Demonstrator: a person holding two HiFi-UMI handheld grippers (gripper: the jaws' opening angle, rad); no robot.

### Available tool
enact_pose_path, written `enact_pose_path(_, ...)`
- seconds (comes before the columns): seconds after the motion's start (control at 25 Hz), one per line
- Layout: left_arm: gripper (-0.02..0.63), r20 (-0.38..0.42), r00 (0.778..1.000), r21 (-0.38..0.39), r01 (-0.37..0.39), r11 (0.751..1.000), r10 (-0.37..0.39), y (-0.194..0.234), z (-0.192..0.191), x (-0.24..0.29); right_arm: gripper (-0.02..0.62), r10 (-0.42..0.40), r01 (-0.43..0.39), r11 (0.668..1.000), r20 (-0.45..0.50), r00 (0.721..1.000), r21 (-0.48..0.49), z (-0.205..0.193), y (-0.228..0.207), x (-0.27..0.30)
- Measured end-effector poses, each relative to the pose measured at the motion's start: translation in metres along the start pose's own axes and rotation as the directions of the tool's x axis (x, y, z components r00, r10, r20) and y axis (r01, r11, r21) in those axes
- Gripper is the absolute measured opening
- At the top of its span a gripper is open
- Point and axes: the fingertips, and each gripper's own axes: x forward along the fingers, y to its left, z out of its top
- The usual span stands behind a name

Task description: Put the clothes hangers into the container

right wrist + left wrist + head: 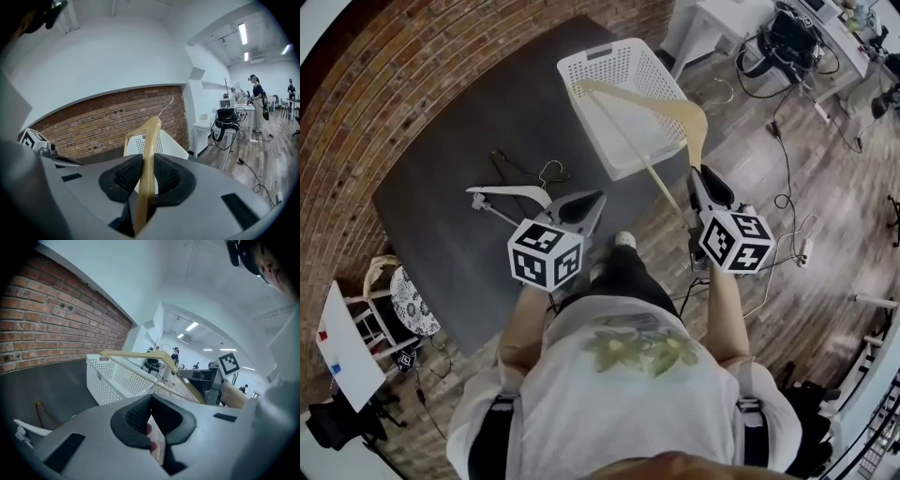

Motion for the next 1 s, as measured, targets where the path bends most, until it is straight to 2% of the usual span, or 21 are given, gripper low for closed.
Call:
enact_pose_path(0.52,0.031,0.018,0.999,-0.015,-0.044,0.999,0.044,0.031,0.04,0.041,0.082,0.035,-0.042,0.995,-0.073,0.997,-0.087,0.024,-0.023,0.073)
enact_pose_path(0.72,0.031,0.022,0.998,-0.021,-0.059,0.998,0.059,0.037,0.049,0.052,0.066,0.008,-0.033,0.978,-0.119,0.993,-0.206,0.027,-0.034,0.105)
enact_pose_path(1.0,0.031,0.012,0.997,-0.034,-0.082,0.996,0.082,0.049,0.053,0.062,0.066,0.089,-0.122,0.974,-0.173,0.981,-0.189,0.028,-0.029,0.133)
